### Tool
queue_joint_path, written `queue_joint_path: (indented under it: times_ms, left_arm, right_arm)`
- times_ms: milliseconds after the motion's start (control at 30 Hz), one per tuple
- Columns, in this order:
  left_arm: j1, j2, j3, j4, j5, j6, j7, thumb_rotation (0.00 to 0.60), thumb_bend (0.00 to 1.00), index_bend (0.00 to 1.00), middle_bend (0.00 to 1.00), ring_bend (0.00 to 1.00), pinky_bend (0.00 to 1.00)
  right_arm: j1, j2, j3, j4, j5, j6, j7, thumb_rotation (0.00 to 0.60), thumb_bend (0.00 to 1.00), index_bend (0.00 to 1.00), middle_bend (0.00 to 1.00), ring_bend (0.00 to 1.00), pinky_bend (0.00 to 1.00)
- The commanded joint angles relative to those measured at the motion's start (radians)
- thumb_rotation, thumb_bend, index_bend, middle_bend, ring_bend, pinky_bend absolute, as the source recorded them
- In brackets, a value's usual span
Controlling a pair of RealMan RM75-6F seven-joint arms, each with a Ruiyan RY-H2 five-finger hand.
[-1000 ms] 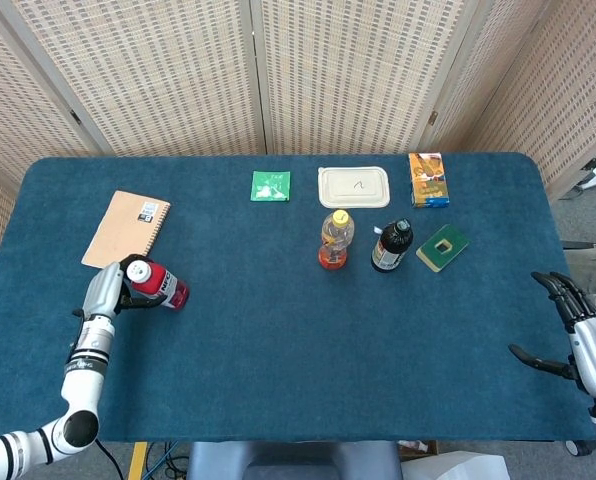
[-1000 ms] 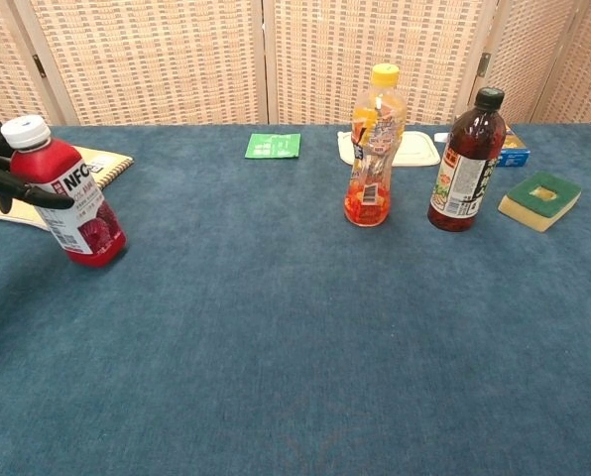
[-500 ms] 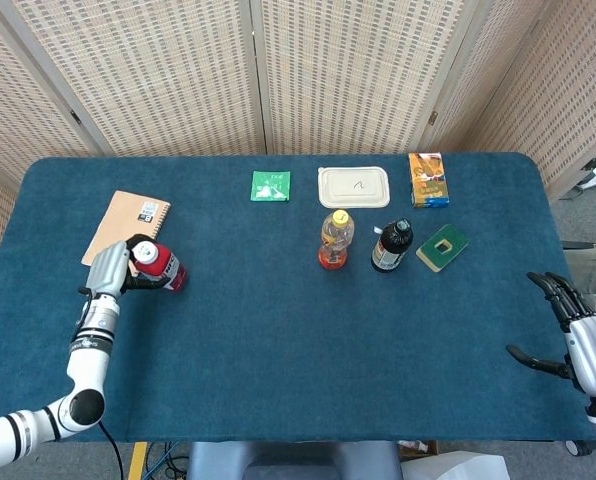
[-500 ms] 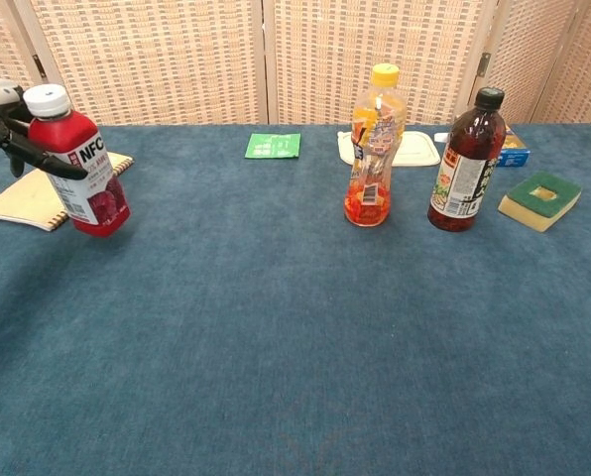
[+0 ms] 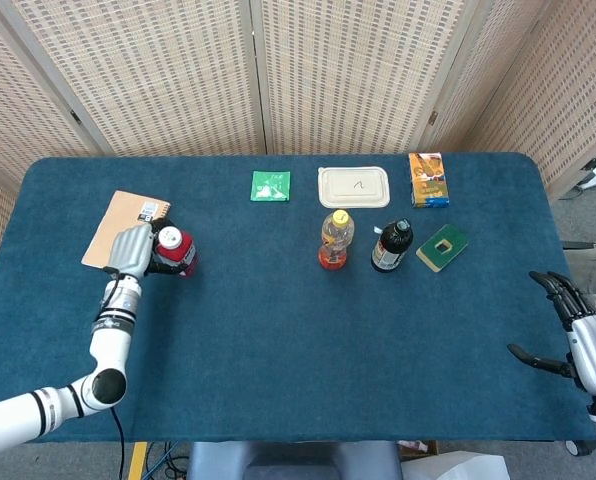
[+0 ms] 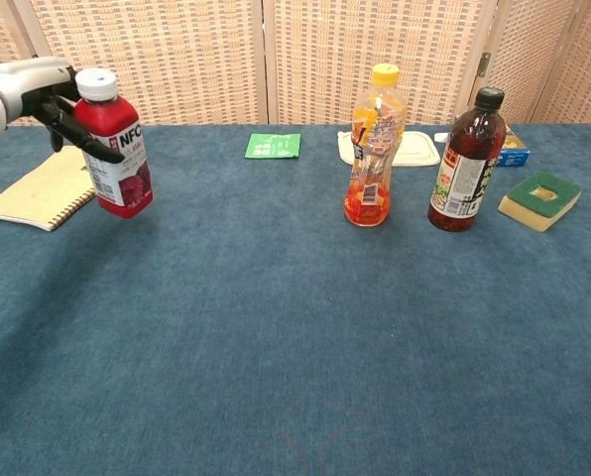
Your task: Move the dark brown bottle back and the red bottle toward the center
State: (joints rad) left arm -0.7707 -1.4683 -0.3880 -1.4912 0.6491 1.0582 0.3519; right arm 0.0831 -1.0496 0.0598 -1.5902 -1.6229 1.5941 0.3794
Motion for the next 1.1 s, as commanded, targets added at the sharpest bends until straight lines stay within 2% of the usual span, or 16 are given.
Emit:
queue_joint_path:
  times_ms: [33,300,500,1100]
  left_arm:
    - [-0.032,-0.019,-0.017,0.019,-0.029,-0.008,0.022,0.6,0.09,0.51,0.5,0.56,0.58]
    - [-0.095,-0.045,-0.068,0.052,-0.14,-0.057,0.032,0.6,0.09,0.51,0.5,0.56,0.55]
    - [-0.136,-0.076,-0.07,0.091,-0.19,-0.067,0.051,0.6,0.1,0.51,0.5,0.56,0.55]
    - [-0.221,-0.208,-0.074,0.221,-0.183,-0.045,0.054,0.6,0.09,0.51,0.5,0.56,0.55]
  right_arm:
    - [0.0,0.001,0.0,0.002,0.002,-0.001,0.003,0.6,0.0,0.12,0.17,0.09,0.31]
    - [0.003,0.003,-0.001,0.007,0.001,-0.007,0.018,0.6,0.0,0.12,0.17,0.09,0.31]
    - [0.004,0.005,0.0,0.011,0.005,-0.01,0.029,0.6,0.0,0.12,0.17,0.09,0.31]
    - [0.005,0.01,-0.003,0.017,0.004,-0.013,0.056,0.6,0.0,0.12,0.17,0.09,0.31]
